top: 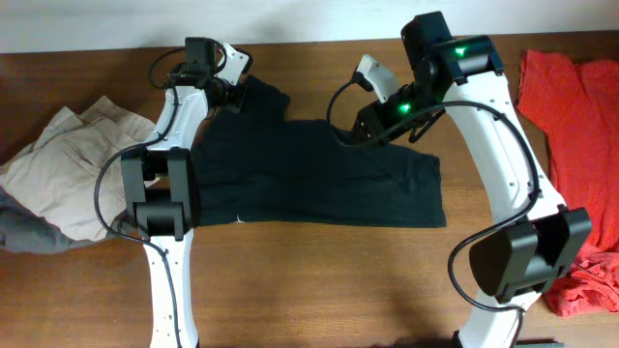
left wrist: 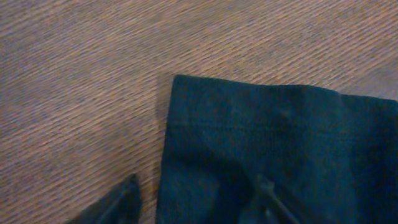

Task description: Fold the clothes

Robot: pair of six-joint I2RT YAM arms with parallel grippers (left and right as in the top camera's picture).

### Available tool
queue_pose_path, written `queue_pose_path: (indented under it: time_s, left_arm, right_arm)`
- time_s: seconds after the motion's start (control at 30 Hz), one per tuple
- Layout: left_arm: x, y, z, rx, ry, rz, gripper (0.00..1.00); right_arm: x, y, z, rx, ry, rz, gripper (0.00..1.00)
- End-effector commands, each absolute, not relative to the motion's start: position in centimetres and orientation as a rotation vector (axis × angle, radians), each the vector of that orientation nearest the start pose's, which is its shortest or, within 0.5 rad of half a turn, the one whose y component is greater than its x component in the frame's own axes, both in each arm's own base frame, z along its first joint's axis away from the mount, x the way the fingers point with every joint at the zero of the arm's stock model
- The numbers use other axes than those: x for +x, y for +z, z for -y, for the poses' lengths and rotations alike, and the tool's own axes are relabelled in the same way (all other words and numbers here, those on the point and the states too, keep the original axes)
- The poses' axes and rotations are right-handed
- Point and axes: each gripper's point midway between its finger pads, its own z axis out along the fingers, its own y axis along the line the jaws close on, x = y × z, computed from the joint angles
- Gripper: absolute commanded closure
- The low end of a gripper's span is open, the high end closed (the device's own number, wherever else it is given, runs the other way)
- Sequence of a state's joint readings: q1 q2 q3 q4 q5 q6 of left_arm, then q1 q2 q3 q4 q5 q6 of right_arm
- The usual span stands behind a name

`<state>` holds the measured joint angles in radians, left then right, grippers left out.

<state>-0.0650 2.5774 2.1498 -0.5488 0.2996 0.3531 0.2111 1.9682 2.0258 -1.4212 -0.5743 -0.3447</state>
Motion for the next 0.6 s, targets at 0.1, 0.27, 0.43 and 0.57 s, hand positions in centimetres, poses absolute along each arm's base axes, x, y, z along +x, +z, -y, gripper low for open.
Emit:
queue_pose_path:
  time_s: [0.1,0.27,0.43,0.57]
  left_arm:
    - [61.4,-1.1,9.9,0.661,-0.309,-2.446,0.75]
    - [61.1,-0.2,10.4,0.672,-0.317,-2.462,1.0]
    - [61.8,3.6,10.2,0.666,-0.29,-2.444,1.0]
    - [61.9,6.5,9.6,0.655,-0.235,-2.451,1.0]
  right_arm:
    - [37.7,22.5,-18.0,-0.875,0.813,-2.63,0.59]
    - [37.9,22.0,-17.3,-0.873,0.738,-2.655,0.59]
    - [38.3,22.0,-17.2,-0.873,0.722,-2.645,0.59]
    - [38.6,21.9,-17.0,-0.872,0.696,-2.644,0.59]
